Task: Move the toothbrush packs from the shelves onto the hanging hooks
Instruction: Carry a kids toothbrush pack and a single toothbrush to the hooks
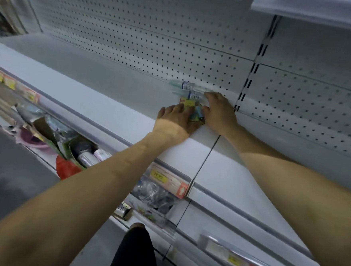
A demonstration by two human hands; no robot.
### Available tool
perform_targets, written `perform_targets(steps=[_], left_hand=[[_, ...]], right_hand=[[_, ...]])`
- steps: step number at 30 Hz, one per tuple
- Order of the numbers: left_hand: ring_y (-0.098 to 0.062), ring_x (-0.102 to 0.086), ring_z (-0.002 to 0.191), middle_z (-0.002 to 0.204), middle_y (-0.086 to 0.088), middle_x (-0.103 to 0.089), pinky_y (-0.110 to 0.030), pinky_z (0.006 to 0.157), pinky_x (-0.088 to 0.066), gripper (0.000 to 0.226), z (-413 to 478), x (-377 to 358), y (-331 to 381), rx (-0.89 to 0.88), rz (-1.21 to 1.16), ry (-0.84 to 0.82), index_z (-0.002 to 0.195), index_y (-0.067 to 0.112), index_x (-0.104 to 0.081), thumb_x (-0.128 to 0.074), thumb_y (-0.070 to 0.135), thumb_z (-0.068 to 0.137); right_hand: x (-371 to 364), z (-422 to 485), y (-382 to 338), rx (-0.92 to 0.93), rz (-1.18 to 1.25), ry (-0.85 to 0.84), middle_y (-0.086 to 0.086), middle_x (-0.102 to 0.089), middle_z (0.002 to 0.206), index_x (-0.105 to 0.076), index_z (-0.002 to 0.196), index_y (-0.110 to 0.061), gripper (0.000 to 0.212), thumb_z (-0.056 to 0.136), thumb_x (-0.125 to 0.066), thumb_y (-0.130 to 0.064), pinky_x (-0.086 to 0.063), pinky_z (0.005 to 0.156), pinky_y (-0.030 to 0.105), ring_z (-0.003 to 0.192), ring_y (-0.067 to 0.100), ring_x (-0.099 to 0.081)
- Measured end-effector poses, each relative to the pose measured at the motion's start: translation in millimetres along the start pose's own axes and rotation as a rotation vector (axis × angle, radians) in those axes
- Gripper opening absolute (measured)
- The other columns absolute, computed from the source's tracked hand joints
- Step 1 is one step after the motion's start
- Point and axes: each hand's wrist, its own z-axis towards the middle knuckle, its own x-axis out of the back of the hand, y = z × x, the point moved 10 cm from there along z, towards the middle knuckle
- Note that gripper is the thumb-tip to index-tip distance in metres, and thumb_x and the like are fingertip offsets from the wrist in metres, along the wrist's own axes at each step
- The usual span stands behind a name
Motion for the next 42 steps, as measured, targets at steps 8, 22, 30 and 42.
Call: perform_targets(steps=[8,22,30,42], left_hand=[[-0.037,-0.056,0.128,0.145,-0.009,-0.059,-0.048,0.115,-0.039,0.053,-21.8,13.1,-17.5,-0.034,-0.003,0.004,0.141,0.028,-0.054,-0.048,0.060,0.099],[-0.037,-0.060,0.101,0.095,-0.007,-0.059,-0.036,0.076,-0.040,0.049,-43.5,34.4,-25.1,0.070,-0.104,-0.026,0.126,0.017,-0.047,-0.061,0.052,0.095],[-0.034,-0.059,0.105,0.115,-0.016,-0.067,-0.035,0.074,-0.042,0.053,-60.6,41.5,-34.6,0.154,-0.195,-0.048,0.129,0.009,-0.049,-0.071,0.041,0.093],[-0.032,-0.042,0.122,0.130,-0.015,-0.049,-0.039,0.094,-0.043,0.062,-65.9,39.6,-49.7,0.333,-0.184,-0.064,0.133,0.006,-0.058,-0.075,0.047,0.089]], right_hand=[[-1.2,1.0,21.0,-0.061,0.038,-0.055,0.019,-0.050,0.138,-0.056,0.145,-0.009,0.042,0.105,-0.057,-0.020,-0.045,0.104,0.043,0.126,0.038,-0.051],[12.0,-36.6,14.5,-0.035,0.362,0.090,0.011,-0.062,0.127,-0.066,0.131,-0.006,0.032,0.100,-0.068,-0.013,-0.040,0.093,0.022,0.113,0.024,-0.060],[49.9,-79.4,49.0,-0.242,0.788,0.276,-0.001,-0.072,0.111,-0.072,0.120,-0.014,0.026,0.094,-0.076,-0.010,-0.050,0.082,0.017,0.090,0.004,-0.065],[83.6,-148.4,65.4,-0.338,0.953,0.409,-0.010,-0.071,0.097,-0.074,0.114,-0.015,0.025,0.092,-0.076,-0.002,-0.047,0.076,0.011,0.076,-0.010,-0.061]])
